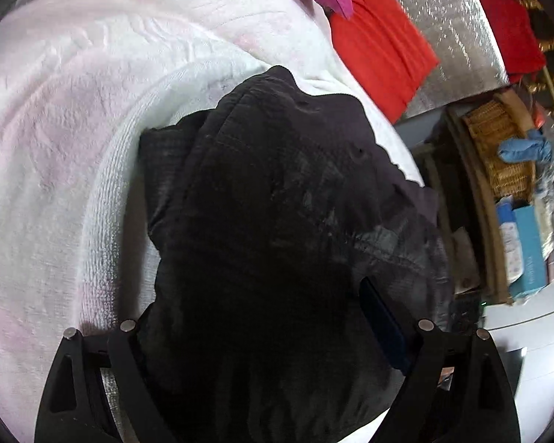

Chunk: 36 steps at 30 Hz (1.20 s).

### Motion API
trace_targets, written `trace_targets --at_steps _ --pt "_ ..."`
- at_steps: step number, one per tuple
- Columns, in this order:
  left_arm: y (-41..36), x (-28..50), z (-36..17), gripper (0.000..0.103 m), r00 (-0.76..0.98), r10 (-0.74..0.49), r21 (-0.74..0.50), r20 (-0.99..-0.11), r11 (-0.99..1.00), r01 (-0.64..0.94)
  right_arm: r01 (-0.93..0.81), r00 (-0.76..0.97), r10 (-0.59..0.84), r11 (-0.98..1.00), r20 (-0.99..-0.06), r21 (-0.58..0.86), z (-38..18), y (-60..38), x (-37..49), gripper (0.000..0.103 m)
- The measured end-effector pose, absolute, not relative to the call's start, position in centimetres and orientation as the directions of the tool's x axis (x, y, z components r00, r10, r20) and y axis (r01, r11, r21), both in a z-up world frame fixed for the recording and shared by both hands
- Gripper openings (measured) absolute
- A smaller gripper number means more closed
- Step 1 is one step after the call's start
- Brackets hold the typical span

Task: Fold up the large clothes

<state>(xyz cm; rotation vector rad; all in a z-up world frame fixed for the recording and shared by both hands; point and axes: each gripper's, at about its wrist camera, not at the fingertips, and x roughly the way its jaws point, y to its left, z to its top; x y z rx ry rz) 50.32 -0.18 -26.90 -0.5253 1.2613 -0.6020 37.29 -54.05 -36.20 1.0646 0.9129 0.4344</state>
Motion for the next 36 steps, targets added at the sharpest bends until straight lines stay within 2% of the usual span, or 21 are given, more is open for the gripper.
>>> trace_targets --at_steps 5,9,12,14,18,20,23,28,36 --pt "-0.9 50.0 -26.6 0.09 0.201 -0.694 -0.678 -0.691 0.719 0.155 0.091 0.589 0.725 0.378 -0.356 0.921 -36.4 -53.3 37.7 0.095" --pt "-1.4 49.8 -26.2 0.09 0.217 -0.703 -0.684 -0.677 0.71 0.169 0.097 0.591 0.707 0.417 -0.389 0.904 -35.8 -52.2 37.7 0.094" --pt "-1.8 49.6 -25.8 0.085 0.239 -0.708 -0.686 -0.664 0.704 0.184 0.115 0.59 0.69 0.442 -0.42 0.889 -35.5 -51.3 37.9 0.091" --pt "-2.1 49.6 -25.4 0.073 0.257 -0.693 -0.667 -0.674 0.72 0.191 0.122 0.592 0.678 0.459 -0.435 0.88 -35.2 -51.3 37.8 0.085" --pt "-2.4 49.7 -25.4 0.058 0.29 -0.664 -0.641 -0.689 0.745 0.183 0.162 0.598 0.633 0.505 -0.491 0.848 -35.2 -50.7 38.0 0.071" --pt "-2.4 49.7 -25.3 0.045 0.308 -0.656 -0.635 -0.689 0.751 0.18 0.182 0.602 0.614 0.516 -0.51 0.837 -35.1 -50.7 37.9 0.064" --pt "-1.8 49.4 -25.0 0.034 0.328 -0.649 -0.629 -0.687 0.756 0.18 0.201 0.611 0.588 0.533 -0.531 0.822 -34.5 -50.3 37.8 0.05" --pt "-1.7 48.8 -23.7 0.027 0.364 -0.646 -0.629 -0.671 0.756 0.182 0.202 0.63 0.543 0.576 -0.555 0.792 -32.3 -49.8 37.4 0.039" --pt "-0.9 47.0 -21.1 0.024 0.397 -0.653 -0.631 -0.644 0.748 0.207 0.175 0.663 0.49 0.634 -0.566 0.753 -28.9 -49.3 35.5 0.034"
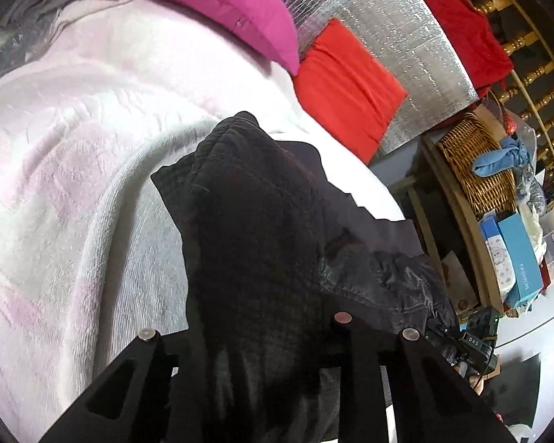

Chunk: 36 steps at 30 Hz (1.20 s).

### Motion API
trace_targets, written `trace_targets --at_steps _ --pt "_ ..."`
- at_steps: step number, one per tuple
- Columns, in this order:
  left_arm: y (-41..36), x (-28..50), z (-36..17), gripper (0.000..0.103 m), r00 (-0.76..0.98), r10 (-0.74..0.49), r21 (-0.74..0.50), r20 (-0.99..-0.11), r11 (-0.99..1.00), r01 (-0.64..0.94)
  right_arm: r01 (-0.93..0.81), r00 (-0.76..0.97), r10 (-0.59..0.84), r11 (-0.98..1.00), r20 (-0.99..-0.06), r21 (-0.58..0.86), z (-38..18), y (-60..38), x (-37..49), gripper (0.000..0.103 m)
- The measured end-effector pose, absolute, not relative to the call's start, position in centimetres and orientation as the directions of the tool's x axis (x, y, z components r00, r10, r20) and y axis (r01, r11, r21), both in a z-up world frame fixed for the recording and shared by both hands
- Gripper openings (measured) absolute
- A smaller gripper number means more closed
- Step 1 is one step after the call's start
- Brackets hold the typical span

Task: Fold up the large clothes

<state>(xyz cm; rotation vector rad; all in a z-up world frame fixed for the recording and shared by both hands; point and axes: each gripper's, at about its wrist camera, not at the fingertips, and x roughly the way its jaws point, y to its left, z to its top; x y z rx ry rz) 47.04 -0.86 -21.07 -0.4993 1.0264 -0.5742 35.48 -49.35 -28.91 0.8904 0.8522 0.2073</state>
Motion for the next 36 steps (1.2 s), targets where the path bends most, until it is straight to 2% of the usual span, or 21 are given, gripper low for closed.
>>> trace_targets --at_steps 13,24,27,28,29,32,36 --pt "0.9 40.4 -18.9 0.023 0.386 -0.636 -0.603 -0.668 0.767 0.219 0.129 0.686 0.489 0.647 -0.539 0.751 -25.8 -47.6 29.9 0.034" --pt "2.1 34.5 -21.6 0.025 0.33 -0.594 -0.57 -0.734 0.803 0.177 0.196 0.652 0.526 0.579 -0.547 0.791 -29.2 -47.1 23.1 0.034" --pt "1.9 35.3 -23.3 0.041 0.286 -0.53 -0.513 -0.798 0.847 0.14 0.225 0.61 0.539 0.584 -0.58 0.78 -30.9 -47.1 23.4 0.039" --pt "1.9 35.7 -23.8 0.048 0.267 -0.515 -0.502 -0.814 0.856 0.123 0.241 0.594 0.538 0.59 -0.598 0.77 -31.4 -47.1 23.6 0.043" --pt "1.8 36.1 -24.0 0.053 0.255 -0.51 -0.5 -0.821 0.859 0.108 0.261 0.589 0.539 0.578 -0.602 0.773 -31.8 -47.4 23.7 0.053" --pt "2.5 36.7 -23.7 0.057 0.222 -0.503 -0.502 -0.835 0.862 0.066 0.296 0.578 0.532 0.571 -0.619 0.766 -31.7 -48.0 23.6 0.058" --pt "5.1 36.8 -22.2 0.063 0.265 -0.507 -0.506 -0.82 0.859 0.078 0.273 0.592 0.466 0.652 -0.658 0.708 -29.2 -49.1 22.2 0.062"
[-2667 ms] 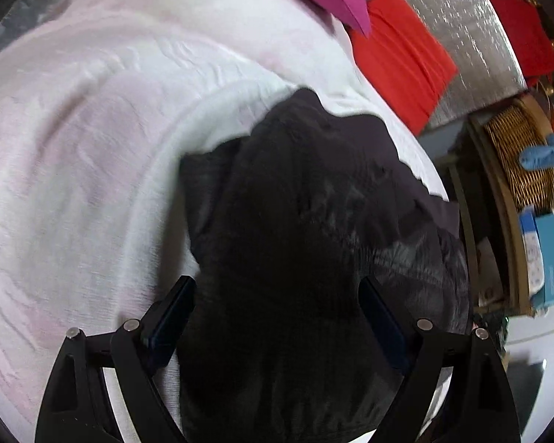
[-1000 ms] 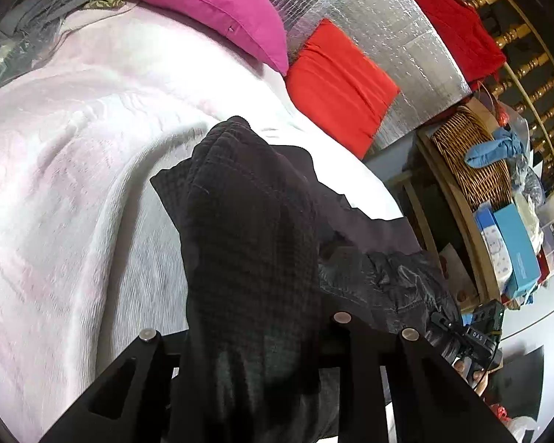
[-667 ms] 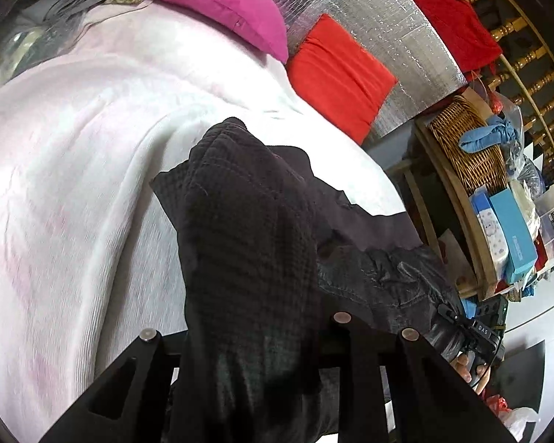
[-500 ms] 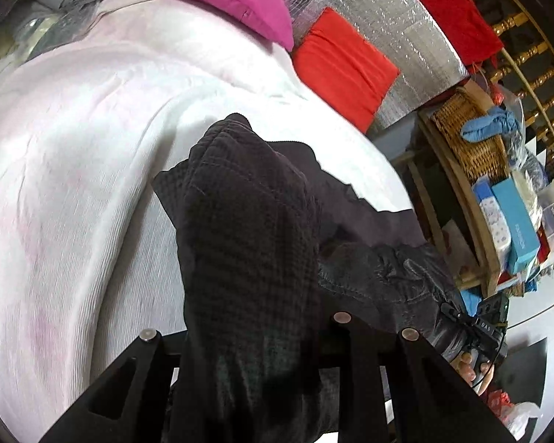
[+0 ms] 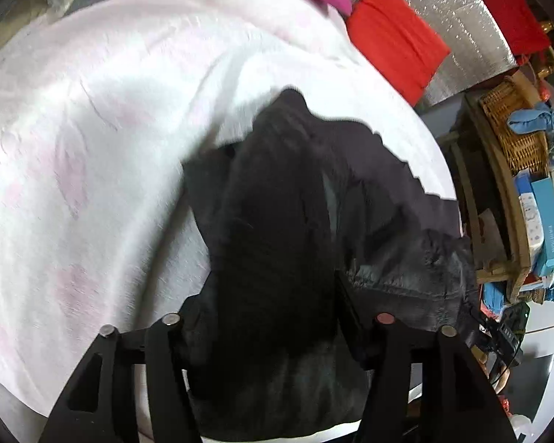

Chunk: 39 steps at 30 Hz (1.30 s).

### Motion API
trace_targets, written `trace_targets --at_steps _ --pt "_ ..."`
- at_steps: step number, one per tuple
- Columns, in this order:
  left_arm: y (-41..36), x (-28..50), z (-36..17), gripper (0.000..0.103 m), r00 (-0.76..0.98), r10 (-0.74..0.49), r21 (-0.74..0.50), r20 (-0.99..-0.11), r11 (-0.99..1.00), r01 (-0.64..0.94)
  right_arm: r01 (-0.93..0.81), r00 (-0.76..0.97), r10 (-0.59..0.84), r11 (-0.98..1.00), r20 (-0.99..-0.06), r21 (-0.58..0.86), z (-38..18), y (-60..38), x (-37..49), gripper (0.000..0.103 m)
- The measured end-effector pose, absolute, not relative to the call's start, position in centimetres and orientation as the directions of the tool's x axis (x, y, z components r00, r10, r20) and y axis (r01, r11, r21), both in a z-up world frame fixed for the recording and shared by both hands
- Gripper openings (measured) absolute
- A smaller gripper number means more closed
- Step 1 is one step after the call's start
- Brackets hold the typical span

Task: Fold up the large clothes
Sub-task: 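Release the jacket and press the bundle flat with the right gripper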

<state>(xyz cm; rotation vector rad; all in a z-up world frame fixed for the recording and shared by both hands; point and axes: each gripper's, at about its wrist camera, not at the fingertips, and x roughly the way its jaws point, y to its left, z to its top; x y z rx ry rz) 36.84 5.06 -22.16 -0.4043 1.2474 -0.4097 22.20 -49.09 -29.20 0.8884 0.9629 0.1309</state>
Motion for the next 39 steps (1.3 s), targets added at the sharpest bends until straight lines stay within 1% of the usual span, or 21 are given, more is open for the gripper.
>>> trace_targets --at_steps 2,4,5,7,9,11,13,16,22,24,25,26,27,28,29,30,31,32,33,37,39 --pt "6.2 37.0 -21.3 0.066 0.318 -0.475 -0.477 -0.821 0.875 0.076 0.272 0.599 0.43 0.684 -0.675 0.677 -28.3 -49.9 21.6 0.062" --pt "6.8 37.6 -20.2 0.068 0.373 -0.449 -0.452 -0.812 0.888 0.086 0.287 0.637 0.361 0.709 -0.681 0.644 -27.0 -51.1 21.1 0.064" --pt "6.9 37.8 -19.8 0.07 0.387 -0.458 -0.46 -0.8 0.883 0.093 0.289 0.662 0.34 0.706 -0.668 0.646 -26.5 -51.7 20.8 0.068" --pt "6.6 38.7 -19.4 0.074 0.399 -0.5 -0.502 -0.769 0.858 0.108 0.279 0.718 0.327 0.673 -0.614 0.685 -25.4 -53.1 20.9 0.077" --pt "5.4 40.2 -19.8 0.074 0.382 -0.54 -0.54 -0.75 0.833 0.118 0.262 0.76 0.312 0.655 -0.57 0.709 -24.2 -53.7 22.0 0.078" --pt "4.2 41.3 -20.4 0.074 0.362 -0.548 -0.549 -0.754 0.829 0.108 0.248 0.756 0.322 0.664 -0.57 0.705 -23.7 -53.3 24.0 0.078" --pt "2.7 42.4 -21.0 0.074 0.347 -0.544 -0.536 -0.764 0.835 0.129 0.239 0.741 0.333 0.681 -0.583 0.692 -23.4 -52.4 26.5 0.078" --pt "1.2 43.3 -21.9 0.074 0.322 -0.528 -0.513 -0.786 0.847 0.136 0.254 0.699 0.323 0.721 -0.637 0.644 -23.8 -51.1 30.2 0.078" --pt "0.5 44.7 -22.7 0.073 0.324 -0.54 -0.524 -0.777 0.84 0.142 0.249 0.616 0.32 0.788 -0.72 0.563 -26.3 -48.9 35.9 0.078" --pt "-0.4 45.0 -22.9 0.072 0.331 -0.531 -0.511 -0.78 0.846 0.152 0.242 0.582 0.312 0.816 -0.751 0.526 -27.1 -47.9 37.4 0.078" --pt "-0.6 44.9 -22.9 0.067 0.337 -0.528 -0.506 -0.779 0.848 0.159 0.237 0.571 0.305 0.828 -0.762 0.508 -27.4 -47.7 37.7 0.079" --pt "-0.9 45.0 -22.9 0.053 0.339 -0.527 -0.501 -0.78 0.849 0.168 0.232 0.558 0.29 0.845 -0.778 0.481 -27.6 -47.3 38.0 0.079" --pt "-1.2 44.9 -22.9 0.045 0.333 -0.523 -0.492 -0.784 0.852 0.181 0.227 0.55 0.267 0.864 -0.791 0.45 -27.8 -46.8 38.3 0.079" --pt "-1.6 44.9 -23.1 0.03 0.322 -0.521 -0.485 -0.79 0.853 0.192 0.218 0.55 0.249 0.879 -0.797 0.425 -27.9 -46.4 38.3 0.077" --pt "-1.9 44.8 -23.3 0.02 0.314 -0.52 -0.478 -0.795 0.854 0.203 0.209 0.544 0.234 0.892 -0.806 0.401 -27.9 -45.9 38.3 0.069" --pt "-2.0 44.8 -23.3 0.014 0.312 -0.518 -0.474 -0.797 0.855 0.209 0.2 0.538 0.216 0.906 -0.815 0.373 -28.0 -45.5 38.4 0.06" --pt "-2.3 44.7 -23.5 0.007 0.309 -0.52 -0.473 -0.796 0.854 0.217 0.188 0.526 0.177 0.93 -0.832 0.317 -27.9 -44.9 38.4 0.035" --pt "-2.5 44.6 -23.5 0.007 0.311 -0.522 -0.472 -0.794 0.852 0.225 0.184 0.516 0.137 0.946 -0.845 0.266 -28.0 -44.4 38.4 0.032" --pt "-2.6 44.5 -23.4 0.006 0.318 -0.522 -0.469 -0.791 0.852 0.231 0.182 0.518 0.117 0.953 -0.848 0.242 -28.0 -44.2 38.3 0.03" --pt "-2.9 43.7 -21.5 0.003 0.409 -0.515 -0.442 -0.754 0.857 0.263 0.196 0.555 0.064 0.959 -0.829 0.205 -27.3 -44.2 37.9 0.022" --pt "-2.9 43.3 -20.1 0.003 0.473 -0.505 -0.42 -0.722 0.863 0.281 0.212 0.588 0.059 0.951 -0.807 0.225 -26.3 -44.8 37.5 0.021"
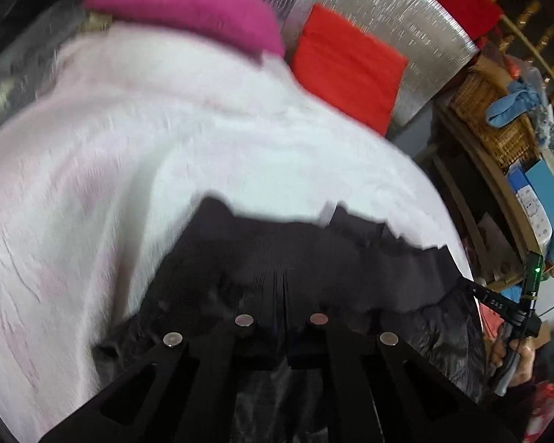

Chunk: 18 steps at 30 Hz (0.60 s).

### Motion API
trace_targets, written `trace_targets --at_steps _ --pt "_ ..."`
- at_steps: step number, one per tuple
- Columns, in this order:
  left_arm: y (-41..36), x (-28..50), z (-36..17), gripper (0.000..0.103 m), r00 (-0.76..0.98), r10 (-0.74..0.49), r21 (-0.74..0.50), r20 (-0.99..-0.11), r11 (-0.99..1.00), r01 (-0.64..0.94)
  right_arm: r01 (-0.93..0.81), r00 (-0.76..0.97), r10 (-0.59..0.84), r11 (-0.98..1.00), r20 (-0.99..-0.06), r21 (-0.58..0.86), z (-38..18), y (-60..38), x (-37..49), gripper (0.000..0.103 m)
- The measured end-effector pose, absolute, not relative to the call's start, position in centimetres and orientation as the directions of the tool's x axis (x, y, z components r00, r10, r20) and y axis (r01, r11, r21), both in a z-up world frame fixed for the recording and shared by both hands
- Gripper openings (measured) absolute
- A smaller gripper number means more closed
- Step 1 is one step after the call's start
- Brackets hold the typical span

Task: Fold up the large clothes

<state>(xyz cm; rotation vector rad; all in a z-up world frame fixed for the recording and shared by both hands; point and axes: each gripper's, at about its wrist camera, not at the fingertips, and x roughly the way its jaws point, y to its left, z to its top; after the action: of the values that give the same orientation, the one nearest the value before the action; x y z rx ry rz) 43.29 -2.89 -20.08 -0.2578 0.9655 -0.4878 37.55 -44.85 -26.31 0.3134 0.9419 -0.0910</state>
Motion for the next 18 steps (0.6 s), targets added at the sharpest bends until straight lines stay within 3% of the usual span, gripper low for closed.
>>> trace_targets --at_steps 6,7,9,10,11,18 --pt "-1.6 44.3 -19.9 0.002 0.513 -0.43 -0.389 -0.743 0.901 0.191 0.264 0.604 0.067 0.923 -0.794 0.279 -26.5 -46.7 37.6 0.02" --pt "-1.0 44.6 -20.1 0.007 0.496 -0.424 -0.395 -0.758 0.903 0.168 0.275 0.598 0.069 0.918 -0.798 0.286 -26.9 -47.0 37.7 0.02" --pt "-0.1 45.0 -20.8 0.038 0.448 -0.397 -0.381 -0.801 0.915 0.13 0.285 0.591 0.067 0.915 -0.804 0.285 -27.4 -47.2 37.8 0.02" --pt "0.3 45.1 -20.9 0.065 0.44 -0.387 -0.376 -0.81 0.919 0.118 0.289 0.589 0.067 0.913 -0.806 0.287 -27.5 -47.2 37.9 0.02" --pt "0.8 45.0 -21.1 0.074 0.436 -0.372 -0.366 -0.819 0.925 0.1 0.294 0.587 0.068 0.91 -0.807 0.291 -27.7 -47.2 37.9 0.02" --pt "1.3 44.8 -23.6 0.078 0.318 -0.394 -0.382 -0.863 0.919 0.101 0.309 0.579 0.074 0.902 -0.812 0.302 -28.3 -46.9 37.6 0.02"
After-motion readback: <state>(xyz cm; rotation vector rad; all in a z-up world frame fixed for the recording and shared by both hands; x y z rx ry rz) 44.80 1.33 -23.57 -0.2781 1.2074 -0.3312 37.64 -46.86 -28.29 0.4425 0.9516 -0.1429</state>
